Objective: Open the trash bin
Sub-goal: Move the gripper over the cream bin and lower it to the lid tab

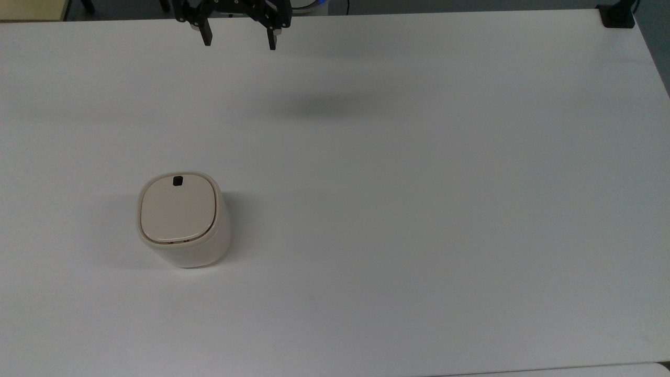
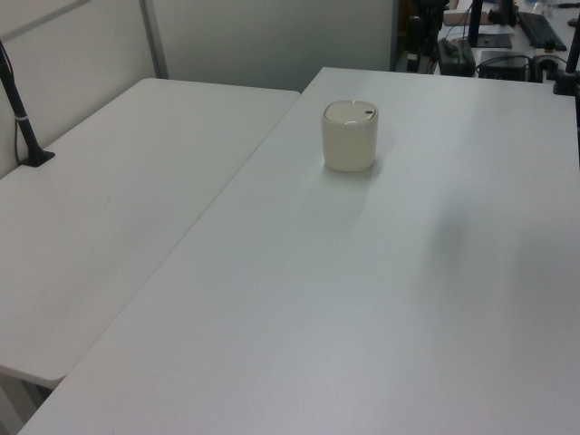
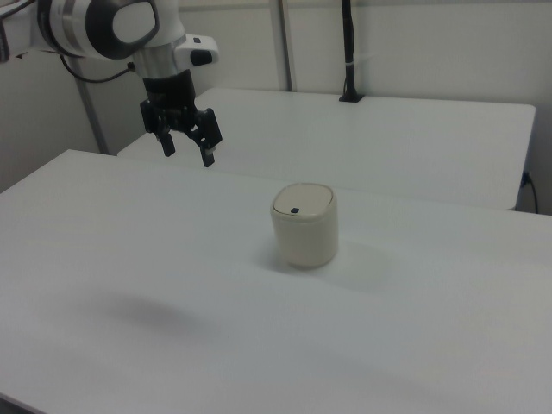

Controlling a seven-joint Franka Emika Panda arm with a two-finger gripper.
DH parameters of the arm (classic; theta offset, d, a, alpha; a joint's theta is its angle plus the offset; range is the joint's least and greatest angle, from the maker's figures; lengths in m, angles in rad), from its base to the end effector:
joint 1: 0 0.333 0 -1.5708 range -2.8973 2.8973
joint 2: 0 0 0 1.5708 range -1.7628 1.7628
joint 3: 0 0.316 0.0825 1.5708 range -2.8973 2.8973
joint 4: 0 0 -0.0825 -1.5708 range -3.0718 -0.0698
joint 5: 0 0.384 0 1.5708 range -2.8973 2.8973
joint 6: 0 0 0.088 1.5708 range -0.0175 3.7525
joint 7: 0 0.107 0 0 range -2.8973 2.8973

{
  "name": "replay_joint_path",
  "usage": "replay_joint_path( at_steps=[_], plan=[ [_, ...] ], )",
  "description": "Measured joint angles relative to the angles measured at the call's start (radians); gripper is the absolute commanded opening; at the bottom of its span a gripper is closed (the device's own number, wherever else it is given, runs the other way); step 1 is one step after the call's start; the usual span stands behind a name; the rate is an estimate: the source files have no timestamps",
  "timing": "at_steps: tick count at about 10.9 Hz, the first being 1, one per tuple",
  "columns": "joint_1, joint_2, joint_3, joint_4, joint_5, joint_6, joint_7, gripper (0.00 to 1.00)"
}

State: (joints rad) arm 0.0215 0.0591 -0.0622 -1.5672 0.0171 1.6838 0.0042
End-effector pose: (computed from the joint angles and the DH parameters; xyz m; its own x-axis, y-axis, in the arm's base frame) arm 0.5826 -0.0210 0.6030 0.9973 -0.0464 0.0575 -0.0457 -0.9989 -0.0137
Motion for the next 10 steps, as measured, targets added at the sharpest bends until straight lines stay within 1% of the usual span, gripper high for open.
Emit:
replay_joint_path(
  at_steps=[2,3,5,6,8,10],
  plan=[
    [0.0,0.013,0.0,0.0,0.0,0.05,-0.016,0.69],
    [0.0,0.021,0.0,0.0,0.0,0.092,-0.017,0.53],
    [-0.006,0.037,-0.001,0.0,-0.001,0.145,-0.017,0.13],
    [-0.009,0.041,-0.004,0.0,-0.001,0.157,-0.017,0.0],
    [-0.024,0.042,-0.007,0.0,-0.001,0.175,-0.011,0.0],
    [-0.055,0.058,-0.011,-0.01,-0.001,0.28,0.052,0.0]
  ],
)
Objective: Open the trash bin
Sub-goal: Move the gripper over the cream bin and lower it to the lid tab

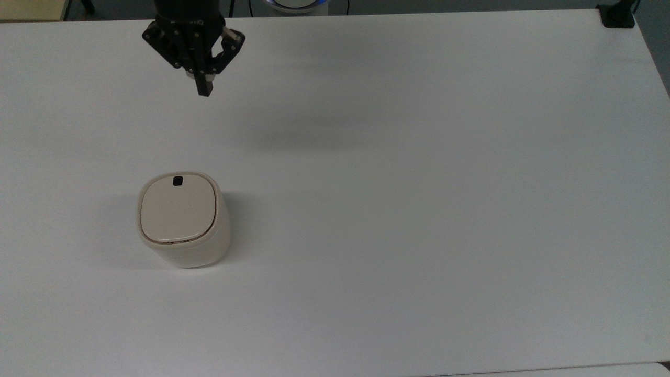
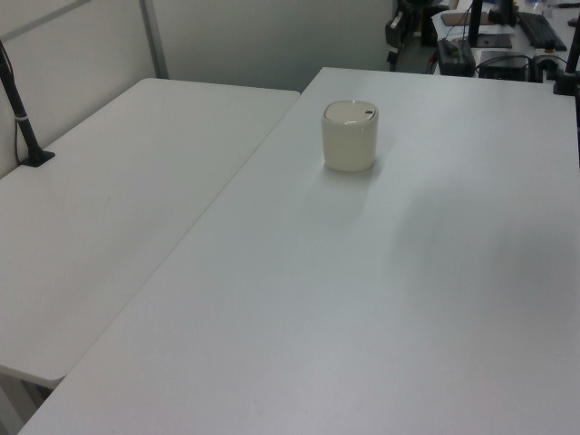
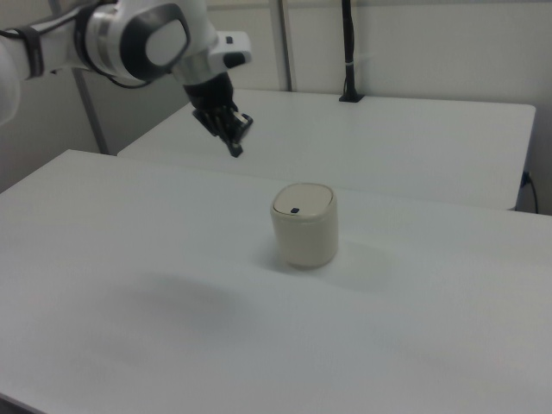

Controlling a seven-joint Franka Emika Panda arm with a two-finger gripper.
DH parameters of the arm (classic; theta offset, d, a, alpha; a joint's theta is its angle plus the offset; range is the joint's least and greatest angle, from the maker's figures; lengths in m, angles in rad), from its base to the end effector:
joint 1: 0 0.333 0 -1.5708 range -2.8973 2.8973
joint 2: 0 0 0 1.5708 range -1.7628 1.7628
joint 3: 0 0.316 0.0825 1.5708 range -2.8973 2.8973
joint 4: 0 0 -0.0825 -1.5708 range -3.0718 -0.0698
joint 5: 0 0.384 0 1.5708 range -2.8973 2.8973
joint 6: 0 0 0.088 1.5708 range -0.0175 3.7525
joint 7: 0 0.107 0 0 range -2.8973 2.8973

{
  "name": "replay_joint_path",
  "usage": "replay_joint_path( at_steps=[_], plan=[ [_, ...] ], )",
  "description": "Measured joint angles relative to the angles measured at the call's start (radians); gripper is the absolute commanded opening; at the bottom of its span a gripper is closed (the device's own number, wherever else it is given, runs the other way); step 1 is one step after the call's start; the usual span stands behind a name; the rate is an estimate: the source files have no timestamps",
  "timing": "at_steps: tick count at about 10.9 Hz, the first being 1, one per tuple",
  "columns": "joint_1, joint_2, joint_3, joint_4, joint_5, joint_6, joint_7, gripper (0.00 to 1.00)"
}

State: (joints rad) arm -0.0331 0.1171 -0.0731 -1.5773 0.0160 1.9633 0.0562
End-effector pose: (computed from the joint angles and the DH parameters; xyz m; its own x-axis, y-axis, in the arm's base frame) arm 0.6201 -0.0625 0.5921 0.9506 -0.1612 0.2651 -0.1611 -0.9867 -0.0223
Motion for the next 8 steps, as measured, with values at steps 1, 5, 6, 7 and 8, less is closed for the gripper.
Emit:
replay_joint_path(
  at_steps=[1,5,6,7,8],
  plan=[
    [-0.01,0.025,-0.003,-0.011,0.0,0.078,0.055,0.0],
    [-0.058,0.114,-0.015,-0.031,0.0,0.285,0.158,0.0],
    [-0.069,0.124,-0.015,-0.041,0.0,0.318,0.161,0.0],
    [-0.077,0.135,-0.015,-0.054,0.0,0.35,0.162,0.0],
    [-0.08,0.147,-0.015,-0.066,0.0,0.367,0.162,0.0]
  ],
)
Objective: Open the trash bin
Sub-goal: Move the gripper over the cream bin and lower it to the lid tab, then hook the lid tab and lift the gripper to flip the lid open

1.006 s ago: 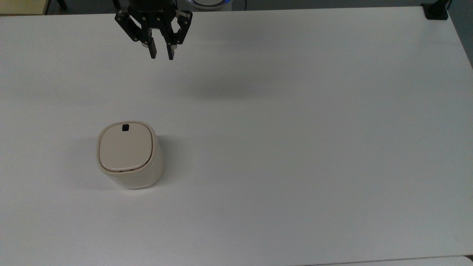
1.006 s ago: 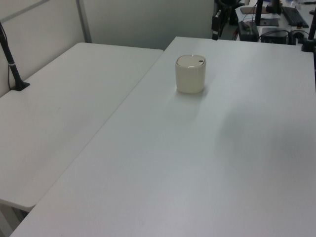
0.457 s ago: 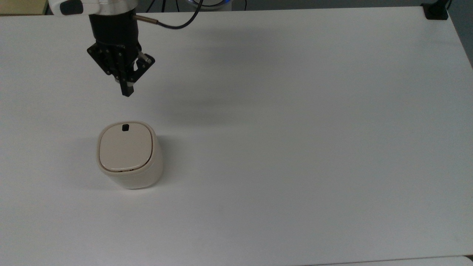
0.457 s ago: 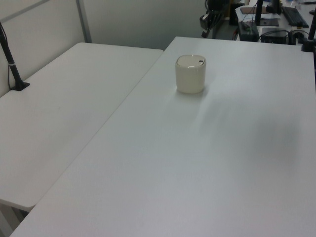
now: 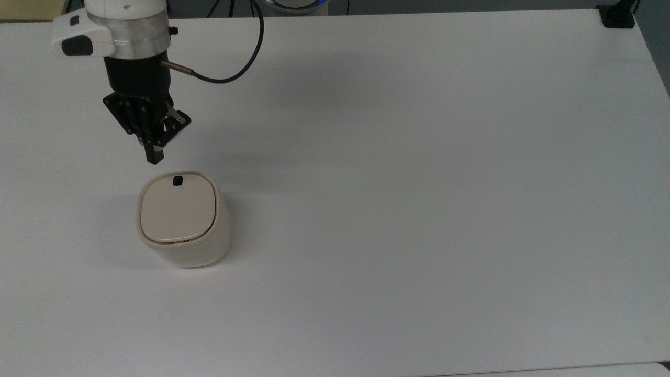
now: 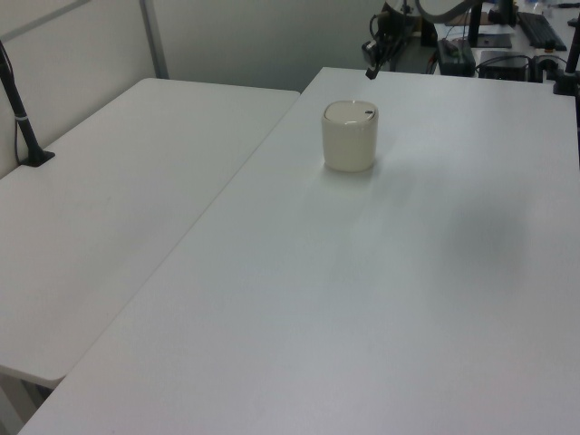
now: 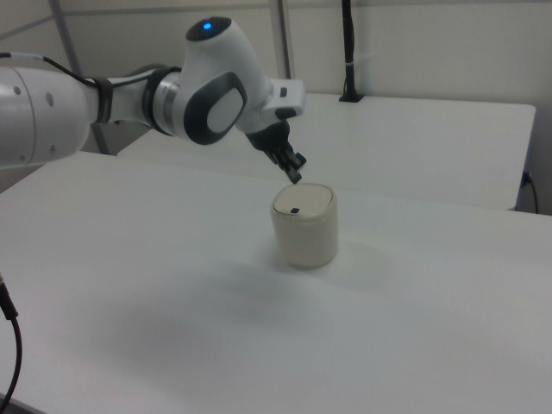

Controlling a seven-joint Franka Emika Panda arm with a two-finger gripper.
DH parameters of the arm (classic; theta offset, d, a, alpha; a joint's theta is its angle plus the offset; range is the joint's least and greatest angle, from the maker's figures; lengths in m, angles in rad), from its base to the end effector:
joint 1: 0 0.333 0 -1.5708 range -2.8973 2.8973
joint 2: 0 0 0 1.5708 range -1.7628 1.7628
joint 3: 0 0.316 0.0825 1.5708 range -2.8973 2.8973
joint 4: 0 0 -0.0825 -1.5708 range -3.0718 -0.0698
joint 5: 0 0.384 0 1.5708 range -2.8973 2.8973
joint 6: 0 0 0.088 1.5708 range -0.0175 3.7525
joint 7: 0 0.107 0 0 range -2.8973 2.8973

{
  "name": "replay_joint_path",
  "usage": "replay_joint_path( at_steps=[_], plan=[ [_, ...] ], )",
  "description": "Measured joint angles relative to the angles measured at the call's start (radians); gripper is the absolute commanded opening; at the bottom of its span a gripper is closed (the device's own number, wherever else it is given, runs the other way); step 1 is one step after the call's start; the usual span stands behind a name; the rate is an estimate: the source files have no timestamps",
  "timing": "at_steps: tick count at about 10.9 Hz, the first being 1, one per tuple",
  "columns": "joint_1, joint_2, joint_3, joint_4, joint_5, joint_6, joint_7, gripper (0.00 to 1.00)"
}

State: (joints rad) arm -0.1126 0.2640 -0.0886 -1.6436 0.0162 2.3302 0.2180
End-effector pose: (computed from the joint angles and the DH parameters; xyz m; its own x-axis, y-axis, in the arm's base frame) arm 0.6634 -0.1288 0.5066 0.8286 -0.3886 0.4031 -0.3905 -0.9170 -0.0813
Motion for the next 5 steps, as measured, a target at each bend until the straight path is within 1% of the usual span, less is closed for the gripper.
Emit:
replay_joint_path(
  at_steps=[5],
  plan=[
    [0.0,0.082,0.0,-0.032,0.0,0.087,0.004,0.0]
  ],
)
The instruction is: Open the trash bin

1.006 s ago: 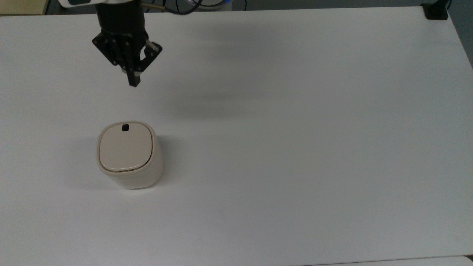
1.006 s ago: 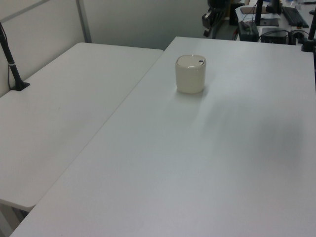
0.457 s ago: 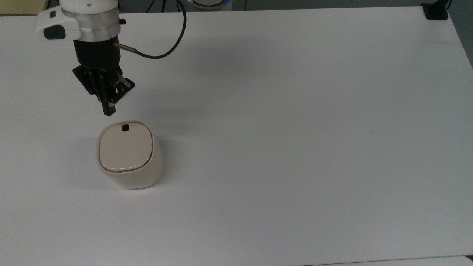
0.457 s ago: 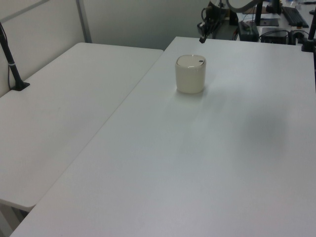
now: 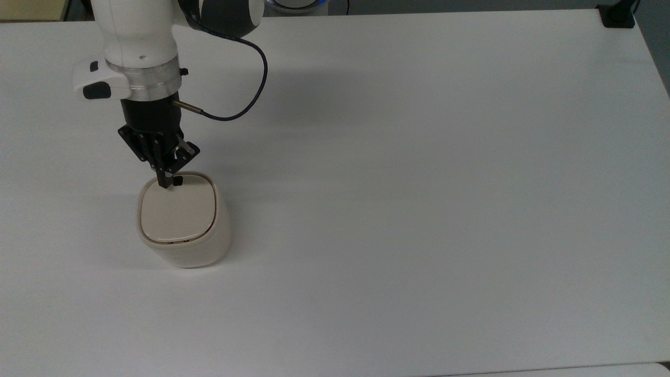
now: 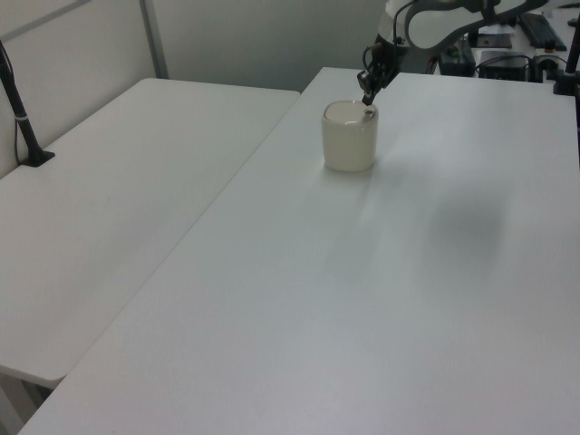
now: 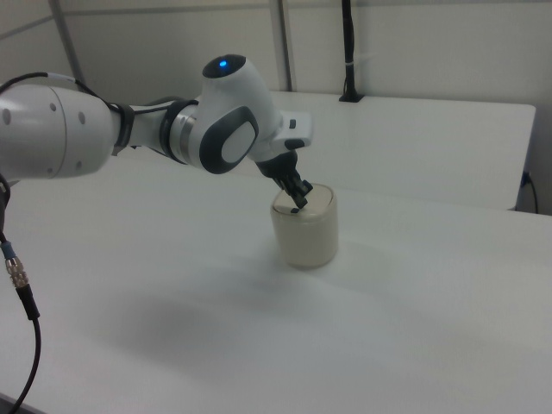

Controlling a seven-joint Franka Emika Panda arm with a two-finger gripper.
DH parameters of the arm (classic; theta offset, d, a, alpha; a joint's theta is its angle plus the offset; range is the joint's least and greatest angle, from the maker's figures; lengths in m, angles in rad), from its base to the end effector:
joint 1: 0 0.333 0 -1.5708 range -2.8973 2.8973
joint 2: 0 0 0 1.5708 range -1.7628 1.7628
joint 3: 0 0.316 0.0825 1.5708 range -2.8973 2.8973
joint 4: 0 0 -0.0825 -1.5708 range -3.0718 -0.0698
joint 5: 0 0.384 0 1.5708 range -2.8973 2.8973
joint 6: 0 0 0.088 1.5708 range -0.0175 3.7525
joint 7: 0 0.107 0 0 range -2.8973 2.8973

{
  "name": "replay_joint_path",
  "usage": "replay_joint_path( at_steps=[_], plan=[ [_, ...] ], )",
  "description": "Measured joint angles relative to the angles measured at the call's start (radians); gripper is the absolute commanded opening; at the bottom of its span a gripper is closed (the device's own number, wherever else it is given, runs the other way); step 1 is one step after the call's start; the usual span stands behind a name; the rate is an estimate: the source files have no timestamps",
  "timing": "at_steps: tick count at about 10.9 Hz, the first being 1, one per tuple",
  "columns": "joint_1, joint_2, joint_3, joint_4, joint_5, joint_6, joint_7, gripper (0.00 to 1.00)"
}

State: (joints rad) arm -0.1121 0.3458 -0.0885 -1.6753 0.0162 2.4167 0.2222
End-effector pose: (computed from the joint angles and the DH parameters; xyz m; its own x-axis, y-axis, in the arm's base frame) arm 0.6762 -0.1303 0.4455 0.8380 -0.3910 0.3805 -0.3954 -0.9158 -0.0702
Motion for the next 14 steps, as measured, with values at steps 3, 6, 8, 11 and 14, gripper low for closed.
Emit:
replay_joint_path(
  at_steps=[3,6,8,11,14],
  plan=[
    [0.001,0.008,0.0,-0.01,0.0,0.008,0.002,0.0],
    [0.0,0.006,0.0,-0.01,0.0,0.009,0.004,0.0],
    [0.0,-0.013,0.0,-0.009,0.0,0.009,0.013,0.0],
    [0.0,-0.087,0.0,-0.006,0.0,0.006,0.068,0.0],
    [0.006,-0.17,0.011,0.01,0.001,-0.147,0.105,0.01]
  ],
)
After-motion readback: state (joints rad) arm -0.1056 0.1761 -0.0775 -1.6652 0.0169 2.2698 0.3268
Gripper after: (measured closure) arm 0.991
